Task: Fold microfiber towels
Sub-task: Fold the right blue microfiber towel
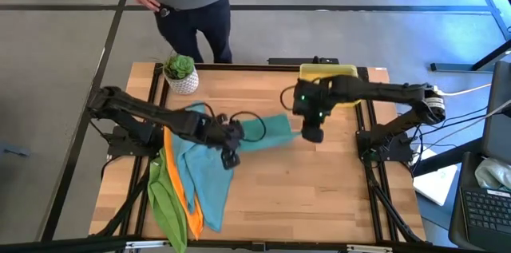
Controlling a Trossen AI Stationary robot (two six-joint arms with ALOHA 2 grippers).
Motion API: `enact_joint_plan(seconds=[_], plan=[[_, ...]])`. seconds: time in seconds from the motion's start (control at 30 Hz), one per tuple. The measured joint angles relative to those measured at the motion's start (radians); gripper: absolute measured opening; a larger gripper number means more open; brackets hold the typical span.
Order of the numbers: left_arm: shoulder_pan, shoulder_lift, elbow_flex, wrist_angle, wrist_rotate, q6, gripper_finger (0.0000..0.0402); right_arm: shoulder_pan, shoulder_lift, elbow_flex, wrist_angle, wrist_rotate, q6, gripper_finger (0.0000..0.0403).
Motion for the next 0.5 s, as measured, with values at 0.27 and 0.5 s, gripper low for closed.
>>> enact_joint_plan(seconds=[0.27,0.5], plan=[[-0.073,0.003,-0.075,0.139,0.075,-0.191,0.0000,0.101,-0.001,-0.167,0.169,-0.136,0.080,0.0014],[-0.080,0.002,-0.138,0.176,0.117,-0.219,0.0000,0.118,-0.003,-0.187,0.213,-0.003,0.110,0.0014]])
